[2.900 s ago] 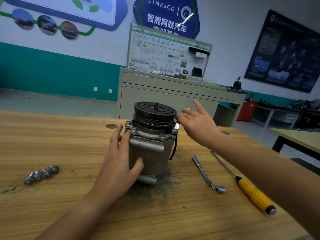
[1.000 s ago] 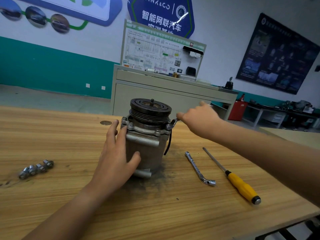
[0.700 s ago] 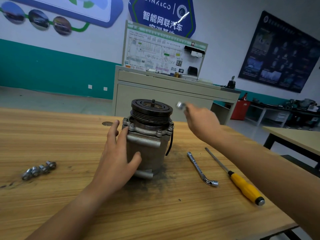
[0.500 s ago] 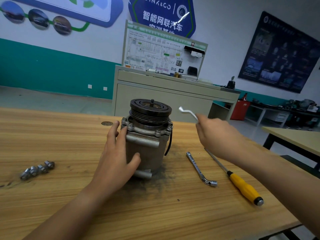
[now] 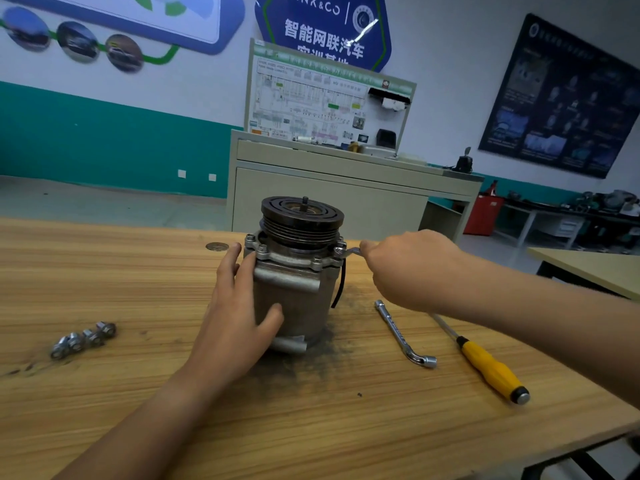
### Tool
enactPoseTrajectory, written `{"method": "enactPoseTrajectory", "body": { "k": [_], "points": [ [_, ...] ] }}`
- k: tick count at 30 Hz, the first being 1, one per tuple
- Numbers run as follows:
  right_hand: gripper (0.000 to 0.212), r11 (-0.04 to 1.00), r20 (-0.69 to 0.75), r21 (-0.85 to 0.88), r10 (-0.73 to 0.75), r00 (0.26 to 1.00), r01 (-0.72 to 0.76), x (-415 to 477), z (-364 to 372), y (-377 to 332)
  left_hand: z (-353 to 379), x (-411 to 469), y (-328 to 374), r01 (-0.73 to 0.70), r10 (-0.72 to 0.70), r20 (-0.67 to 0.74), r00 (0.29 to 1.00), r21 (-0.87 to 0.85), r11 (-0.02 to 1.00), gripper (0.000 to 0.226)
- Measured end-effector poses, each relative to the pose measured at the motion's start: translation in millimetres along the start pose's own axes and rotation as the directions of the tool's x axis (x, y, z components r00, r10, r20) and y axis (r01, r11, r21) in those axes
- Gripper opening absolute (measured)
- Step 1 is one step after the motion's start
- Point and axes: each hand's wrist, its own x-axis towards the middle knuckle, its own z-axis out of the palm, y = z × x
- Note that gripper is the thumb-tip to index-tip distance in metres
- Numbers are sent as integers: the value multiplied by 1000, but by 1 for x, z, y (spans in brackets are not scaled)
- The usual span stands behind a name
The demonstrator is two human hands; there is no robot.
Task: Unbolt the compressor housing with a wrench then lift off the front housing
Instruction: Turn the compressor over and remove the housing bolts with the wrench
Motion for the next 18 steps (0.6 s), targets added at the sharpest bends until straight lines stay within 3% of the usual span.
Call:
{"method": "enactPoseTrajectory", "body": {
  "k": [7,15,18],
  "points": [
    [41,994,-52,-111,19,998,-25,28,22,26,0,1,-3,-7,7,13,1000,9,1000,79],
    [26,992,-223,120,56,973,-30,66,59,12,0,2,-5,-24,24,15,1000,6,1000,79],
    [22,945,-354,314,207,912,-93,46,51,20,0,2,-6,-37,37,3,999,19,999,78]
  ]
}}
